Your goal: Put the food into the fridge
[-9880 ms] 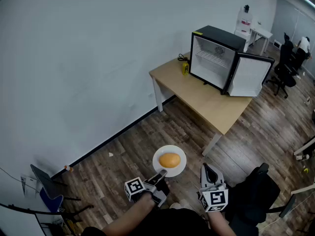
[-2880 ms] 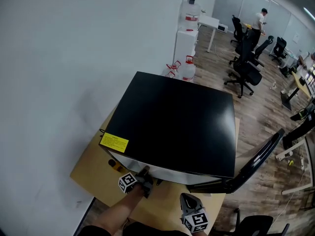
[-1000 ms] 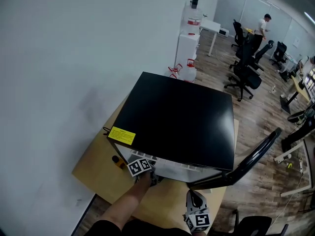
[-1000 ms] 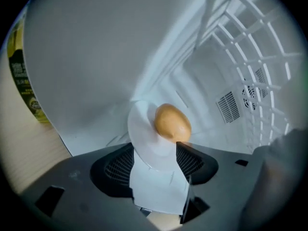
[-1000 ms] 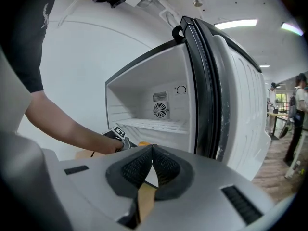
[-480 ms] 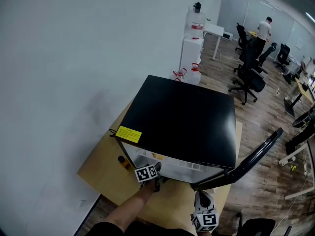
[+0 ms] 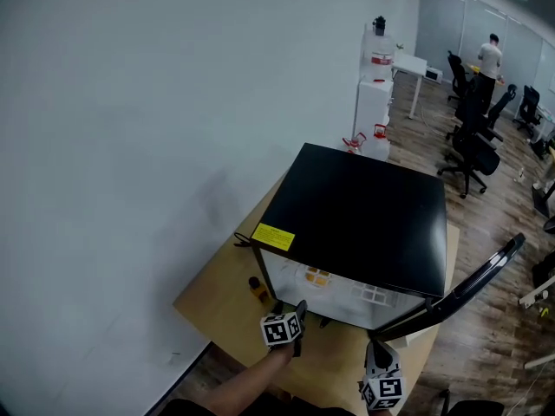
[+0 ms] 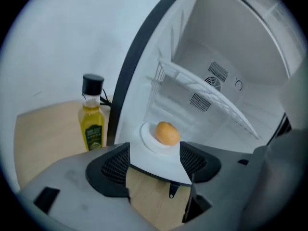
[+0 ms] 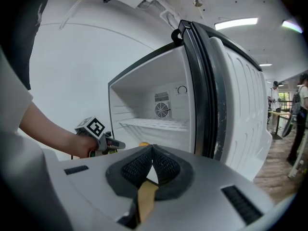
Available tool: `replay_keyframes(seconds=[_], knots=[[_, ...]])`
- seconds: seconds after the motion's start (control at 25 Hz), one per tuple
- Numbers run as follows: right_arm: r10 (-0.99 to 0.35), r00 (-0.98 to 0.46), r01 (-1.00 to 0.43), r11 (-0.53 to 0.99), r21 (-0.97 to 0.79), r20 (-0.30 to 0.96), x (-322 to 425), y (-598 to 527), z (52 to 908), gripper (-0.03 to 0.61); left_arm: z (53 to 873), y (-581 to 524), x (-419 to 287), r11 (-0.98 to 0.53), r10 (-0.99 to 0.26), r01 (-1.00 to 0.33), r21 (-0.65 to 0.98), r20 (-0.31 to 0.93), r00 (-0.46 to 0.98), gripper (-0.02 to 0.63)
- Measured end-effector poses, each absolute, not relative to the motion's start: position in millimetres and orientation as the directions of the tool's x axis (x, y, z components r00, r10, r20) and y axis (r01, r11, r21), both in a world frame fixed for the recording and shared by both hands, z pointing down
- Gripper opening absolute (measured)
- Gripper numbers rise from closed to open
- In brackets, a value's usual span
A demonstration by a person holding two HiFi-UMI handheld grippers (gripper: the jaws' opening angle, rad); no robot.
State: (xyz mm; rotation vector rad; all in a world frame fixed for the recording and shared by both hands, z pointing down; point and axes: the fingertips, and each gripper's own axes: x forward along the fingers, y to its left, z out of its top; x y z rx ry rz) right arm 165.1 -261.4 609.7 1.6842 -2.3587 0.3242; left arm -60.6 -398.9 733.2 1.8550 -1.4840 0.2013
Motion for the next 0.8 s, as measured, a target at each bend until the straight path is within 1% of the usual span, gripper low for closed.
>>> replay_keyframes(seconds=[0.16, 0.36, 0.52, 0.8], knots=[[-0.876, -0.355, -0.932, 0.357, -0.056, 0.328, 151, -257, 614, 0.058, 680, -374, -64, -0.173, -0.845, -0.918, 0.358, 0.424, 0.325, 0.298], [-0.896, -0.3, -0.954, 0.288, -0.086, 0.327, 148, -246, 602, 0.058, 613, -325, -56, -0.318, -0.877, -0.907, 0.278, 0.276, 0.392, 0.298], [-0.91, -0.296, -0.955, 0.288, -0.07, 0.29, 132, -232, 577, 0.058, 571, -276, -62, -0.367, -0.885, -0.888, 0.277, 0.19, 0.425, 0.298], [-0.928, -0.29, -0.956, 0.291, -0.029, 0.235, 110, -186, 537, 0.058, 524, -195, -67, -0.424, -0.877, -0.856, 0.295, 0.102, 0.47, 0.296]])
